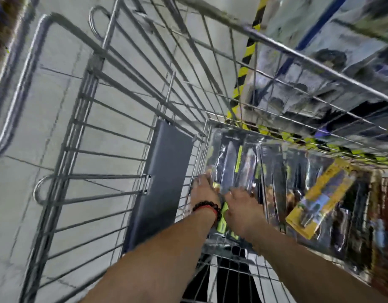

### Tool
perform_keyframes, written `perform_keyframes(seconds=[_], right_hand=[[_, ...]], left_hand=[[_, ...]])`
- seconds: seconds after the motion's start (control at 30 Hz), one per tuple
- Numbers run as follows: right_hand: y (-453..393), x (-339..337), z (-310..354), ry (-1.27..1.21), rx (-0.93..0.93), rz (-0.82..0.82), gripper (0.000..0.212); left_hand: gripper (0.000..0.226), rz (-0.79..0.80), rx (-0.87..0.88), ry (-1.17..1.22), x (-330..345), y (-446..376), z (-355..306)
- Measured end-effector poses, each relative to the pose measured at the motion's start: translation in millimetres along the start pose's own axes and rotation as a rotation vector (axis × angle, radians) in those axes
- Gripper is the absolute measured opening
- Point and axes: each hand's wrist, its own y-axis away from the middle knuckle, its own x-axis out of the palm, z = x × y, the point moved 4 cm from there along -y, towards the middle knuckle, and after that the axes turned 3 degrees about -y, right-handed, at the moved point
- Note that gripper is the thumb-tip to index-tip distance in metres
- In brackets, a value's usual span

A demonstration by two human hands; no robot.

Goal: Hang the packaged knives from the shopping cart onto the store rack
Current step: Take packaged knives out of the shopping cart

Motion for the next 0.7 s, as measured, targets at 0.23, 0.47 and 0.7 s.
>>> perform_keyframes(seconds=[0.23,0.47,0.7], right_hand=[[6.7,6.6,-39.6,-0.083,0.072,-0.053,0.048],[5.1,5.1,-56.2,-0.217,0.126,-0.109,0.044],[1.2,7.2,-60.8,-0.333,0.153,-0.138,0.044]], left_hand=[[0.068,0.015,-0.036,-0.166,20.6,-2.1,-6.6],[0.051,0.059,0.247,-0.102,26.6,10.6,-8.5],[0.085,0.028,0.118,-0.077,27.4,-7.5,-18.7]])
